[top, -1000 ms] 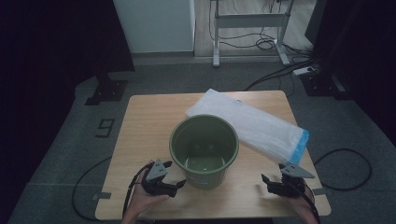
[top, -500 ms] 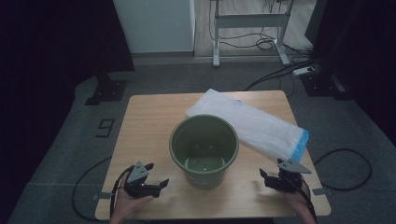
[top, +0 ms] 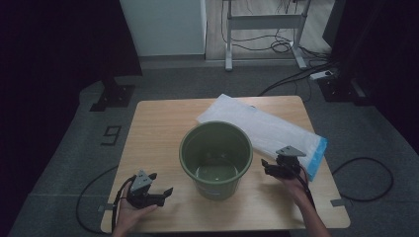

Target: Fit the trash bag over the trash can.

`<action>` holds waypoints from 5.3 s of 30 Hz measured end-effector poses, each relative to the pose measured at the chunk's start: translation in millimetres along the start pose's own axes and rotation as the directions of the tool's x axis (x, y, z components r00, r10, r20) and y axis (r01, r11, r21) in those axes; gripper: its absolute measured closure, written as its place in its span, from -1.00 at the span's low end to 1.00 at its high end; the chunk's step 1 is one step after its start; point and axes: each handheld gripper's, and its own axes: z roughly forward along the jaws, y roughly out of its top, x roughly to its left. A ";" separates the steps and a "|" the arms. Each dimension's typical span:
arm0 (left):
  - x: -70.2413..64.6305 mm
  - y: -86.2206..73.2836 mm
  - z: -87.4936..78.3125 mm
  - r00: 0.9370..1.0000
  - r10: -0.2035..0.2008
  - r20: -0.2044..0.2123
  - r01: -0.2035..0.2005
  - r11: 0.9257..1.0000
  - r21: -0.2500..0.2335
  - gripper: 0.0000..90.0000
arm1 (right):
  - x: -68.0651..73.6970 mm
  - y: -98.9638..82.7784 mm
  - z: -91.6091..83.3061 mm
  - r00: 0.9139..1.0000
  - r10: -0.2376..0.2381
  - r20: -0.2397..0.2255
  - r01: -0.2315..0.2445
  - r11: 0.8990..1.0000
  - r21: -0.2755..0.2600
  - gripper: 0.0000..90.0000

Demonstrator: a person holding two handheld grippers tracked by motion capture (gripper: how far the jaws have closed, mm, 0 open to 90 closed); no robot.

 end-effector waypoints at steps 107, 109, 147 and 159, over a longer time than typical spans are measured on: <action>7.2 -2.9 0.9 0.998 -0.054 -0.035 0.055 0.998 0.024 -0.66 | -33.0 -22.3 -80.7 0.967 0.255 -0.023 -0.251 0.924 -0.287 0.97; 7.5 -3.0 0.5 0.998 -0.057 -0.035 0.058 0.998 0.022 -0.66 | -32.0 -15.2 -87.0 0.965 0.260 -0.038 -0.258 0.913 -0.315 0.97; 6.5 -2.7 2.3 0.997 -0.065 -0.034 0.065 0.998 0.016 -0.66 | 11.7 128.1 -232.0 0.997 0.048 -0.057 -0.074 0.743 -0.665 0.97; 8.4 -3.9 3.0 0.997 -0.072 -0.035 0.073 0.997 0.018 -0.66 | 31.0 159.8 -258.4 0.997 -0.025 -0.073 -0.034 0.709 -0.704 0.97</action>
